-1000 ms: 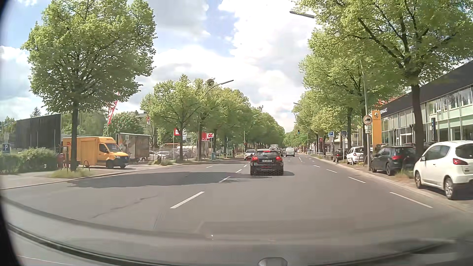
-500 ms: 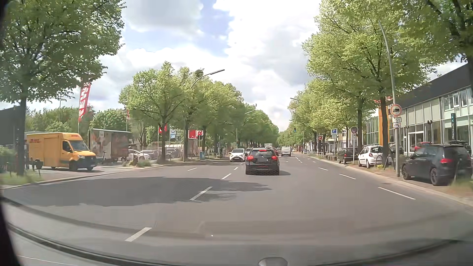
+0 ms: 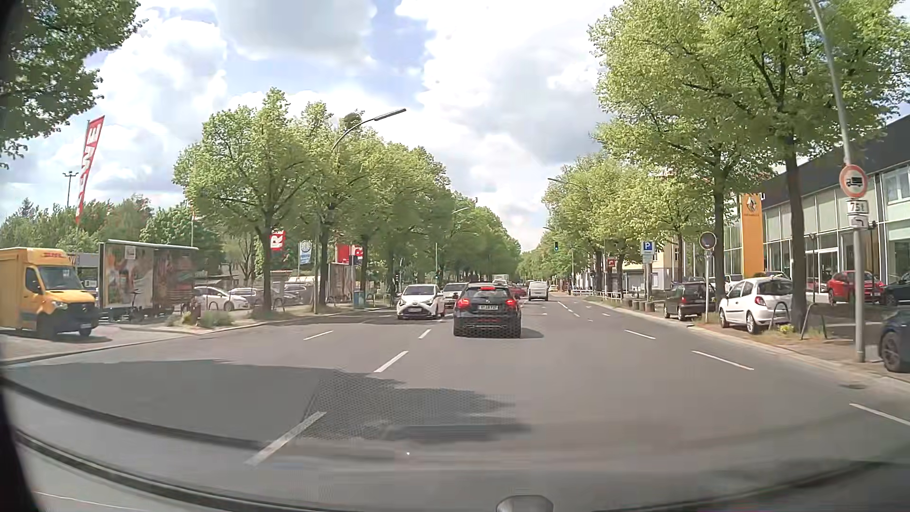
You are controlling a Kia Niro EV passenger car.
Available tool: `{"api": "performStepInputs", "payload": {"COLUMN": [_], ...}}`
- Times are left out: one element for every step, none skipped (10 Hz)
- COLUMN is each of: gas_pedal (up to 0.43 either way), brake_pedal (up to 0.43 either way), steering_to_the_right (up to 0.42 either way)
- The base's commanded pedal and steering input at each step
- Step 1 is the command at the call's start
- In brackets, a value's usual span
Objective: Follow the waypoints while adhering to traffic rules and regulations
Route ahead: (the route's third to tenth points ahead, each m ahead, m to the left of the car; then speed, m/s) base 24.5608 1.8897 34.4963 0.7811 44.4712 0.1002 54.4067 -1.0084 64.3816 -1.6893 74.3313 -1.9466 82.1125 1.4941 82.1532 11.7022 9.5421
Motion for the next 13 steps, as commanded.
{"api": "performStepInputs", "payload": {"gas_pedal": [0.087, 0.087, 0.098, 0.098, 0.098, 0.098, 0.098, 0.098, 0.098, 0.087, 0.087, 0.087, 0.087], "brake_pedal": [0.018, 0.018, 0.018, 0.024, 0.024, 0.024, 0.024, 0.024, 0.018, 0.018, 0.018, 0.018, 0.018], "steering_to_the_right": [0.006, 0.005, 0.005, 0.005, 0.004, 0.004, 0.004, 0.004, 0.004, 0.004, 0.004, 0.003, 0.003]}}
